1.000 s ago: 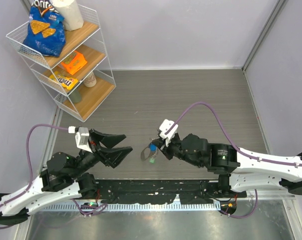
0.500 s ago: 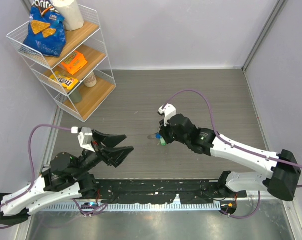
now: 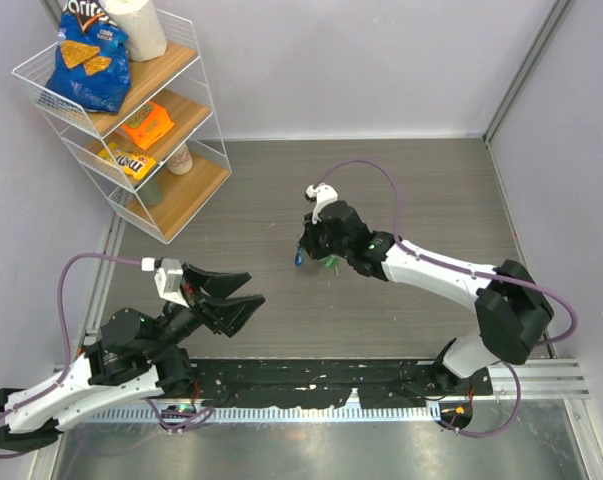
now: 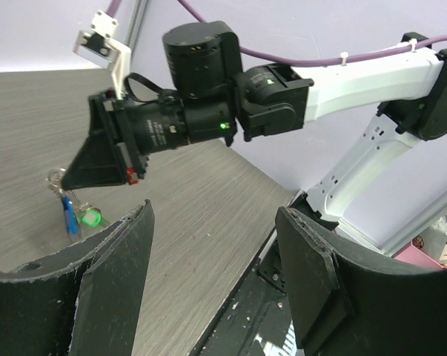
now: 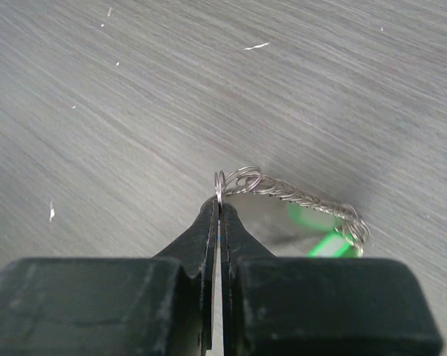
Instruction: Put the keys on the keyring
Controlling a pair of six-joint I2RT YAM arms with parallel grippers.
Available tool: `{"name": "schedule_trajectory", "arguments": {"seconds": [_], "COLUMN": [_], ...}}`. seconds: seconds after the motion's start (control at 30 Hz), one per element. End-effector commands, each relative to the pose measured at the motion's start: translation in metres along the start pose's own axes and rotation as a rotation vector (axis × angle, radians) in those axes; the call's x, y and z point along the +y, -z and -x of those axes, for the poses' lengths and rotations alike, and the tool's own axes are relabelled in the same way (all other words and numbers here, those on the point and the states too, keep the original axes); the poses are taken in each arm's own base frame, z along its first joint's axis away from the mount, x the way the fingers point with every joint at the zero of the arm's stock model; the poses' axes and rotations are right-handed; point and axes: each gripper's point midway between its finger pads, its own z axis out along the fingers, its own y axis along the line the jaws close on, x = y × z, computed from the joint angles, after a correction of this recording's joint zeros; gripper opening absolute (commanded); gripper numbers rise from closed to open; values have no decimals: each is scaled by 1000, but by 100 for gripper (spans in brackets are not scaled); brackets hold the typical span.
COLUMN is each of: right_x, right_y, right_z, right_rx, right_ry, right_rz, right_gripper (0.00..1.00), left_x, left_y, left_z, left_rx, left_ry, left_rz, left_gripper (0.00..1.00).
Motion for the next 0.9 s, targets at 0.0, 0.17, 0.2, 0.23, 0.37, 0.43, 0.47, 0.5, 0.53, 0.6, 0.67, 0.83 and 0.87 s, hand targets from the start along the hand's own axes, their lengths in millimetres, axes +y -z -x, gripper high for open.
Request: {"name": "schedule_trajectory", "arguments": {"seconds": [0.0, 0.17, 0.2, 0.23, 0.37, 0.43, 0.47, 0.5, 0.53, 0.6, 0.67, 0.83, 0.87], "right_x": [-8, -4, -3, -3, -4, -7, -7, -10, -8, -5, -4, -3, -1], "right_y": [-25, -48, -54, -57, -75, -84, -89, -92, -94, -94, -90, -75, -71], "right_z": [-7, -13, -14, -14, -17, -17, -17, -19, -16, -12, -6, 21, 23], "right_rx": [53, 74, 78, 79, 97, 101, 102, 109, 99, 91, 74, 5, 3], "right_ry": [3, 7, 9, 13, 32, 49, 58, 59, 66, 72, 75, 82, 84], "right_rz": [-33, -9, -4, -4, -6, -23, -29, -39, -36, -20, -18, -33, -31], "right_gripper": [5, 5, 5, 5, 5, 5, 5, 5, 8, 21, 36, 62, 65], "left_x": [2, 5, 5, 6, 9, 10, 11, 11, 11, 12, 14, 16, 16], "left_y": [0, 2, 2, 3, 4, 3, 4, 3, 3, 3, 3, 3, 3], "left_z": [5, 2, 2, 2, 1, -1, 0, -1, -1, -2, -3, -1, -1], "left_rx": [-35, -33, -33, -36, -39, -37, -38, -37, -35, -30, -29, -34, -32], "left_ry": [23, 26, 24, 26, 24, 27, 27, 25, 26, 24, 22, 13, 8], "left_rz": [9, 18, 18, 22, 34, 38, 41, 42, 44, 52, 57, 68, 72], "left_gripper": [72, 72, 72, 72, 72, 72, 72, 72, 72, 73, 73, 75, 75]}}
